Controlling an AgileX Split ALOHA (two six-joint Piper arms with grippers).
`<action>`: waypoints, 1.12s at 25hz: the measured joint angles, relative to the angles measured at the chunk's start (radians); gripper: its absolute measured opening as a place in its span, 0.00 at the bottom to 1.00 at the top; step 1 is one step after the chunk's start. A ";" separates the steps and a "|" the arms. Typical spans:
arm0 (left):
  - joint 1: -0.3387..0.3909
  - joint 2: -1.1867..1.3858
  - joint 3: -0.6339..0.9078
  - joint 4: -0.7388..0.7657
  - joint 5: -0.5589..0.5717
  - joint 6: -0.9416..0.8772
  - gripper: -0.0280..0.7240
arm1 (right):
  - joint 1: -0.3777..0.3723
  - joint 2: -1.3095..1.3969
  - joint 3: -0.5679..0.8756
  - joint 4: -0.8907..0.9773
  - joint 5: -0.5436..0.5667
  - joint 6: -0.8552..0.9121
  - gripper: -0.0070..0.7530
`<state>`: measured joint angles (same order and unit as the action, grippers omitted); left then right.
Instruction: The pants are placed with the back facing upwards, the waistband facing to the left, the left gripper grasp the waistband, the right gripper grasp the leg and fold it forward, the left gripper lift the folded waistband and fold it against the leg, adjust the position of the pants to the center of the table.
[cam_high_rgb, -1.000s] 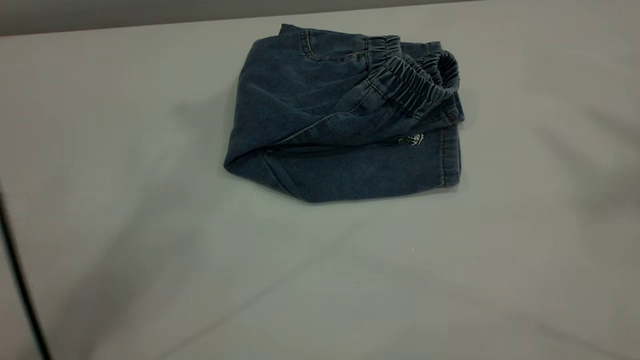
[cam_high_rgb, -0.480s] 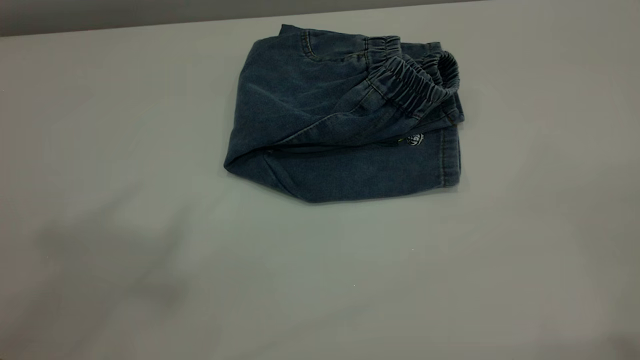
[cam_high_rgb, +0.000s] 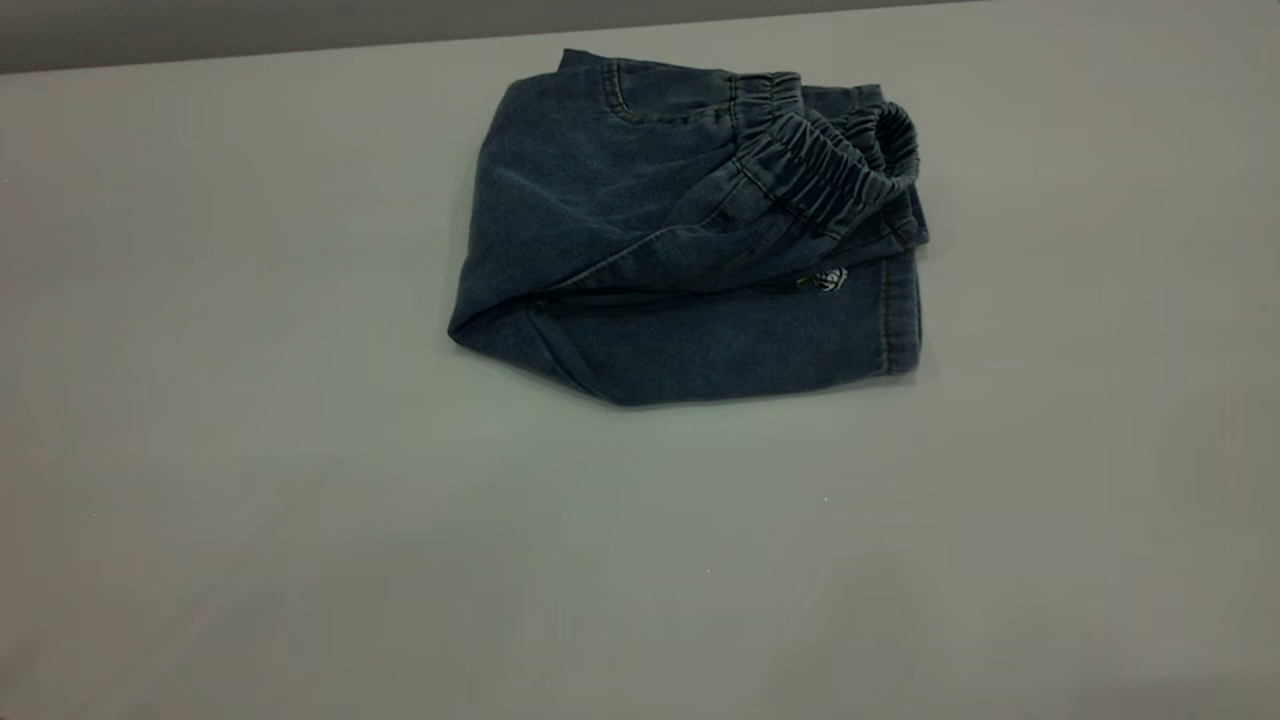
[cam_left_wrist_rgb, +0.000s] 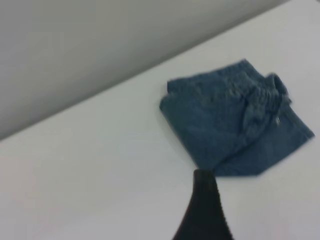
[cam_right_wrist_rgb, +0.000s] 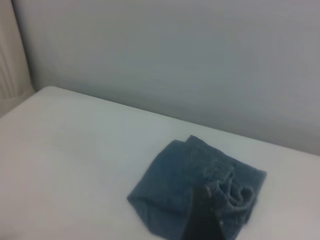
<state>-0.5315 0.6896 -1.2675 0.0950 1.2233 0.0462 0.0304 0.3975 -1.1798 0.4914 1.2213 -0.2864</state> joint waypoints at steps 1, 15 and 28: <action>0.000 -0.041 0.039 -0.002 -0.001 0.000 0.71 | 0.000 -0.032 0.023 -0.006 0.000 0.010 0.61; 0.000 -0.353 0.388 -0.070 -0.003 -0.002 0.71 | 0.002 -0.399 0.463 -0.190 -0.004 0.037 0.61; 0.000 -0.356 0.613 -0.073 -0.004 -0.002 0.71 | 0.031 -0.398 0.657 -0.260 -0.110 0.015 0.61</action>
<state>-0.5315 0.3337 -0.6548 0.0222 1.2191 0.0443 0.0610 0.0000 -0.5231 0.2310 1.1118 -0.2710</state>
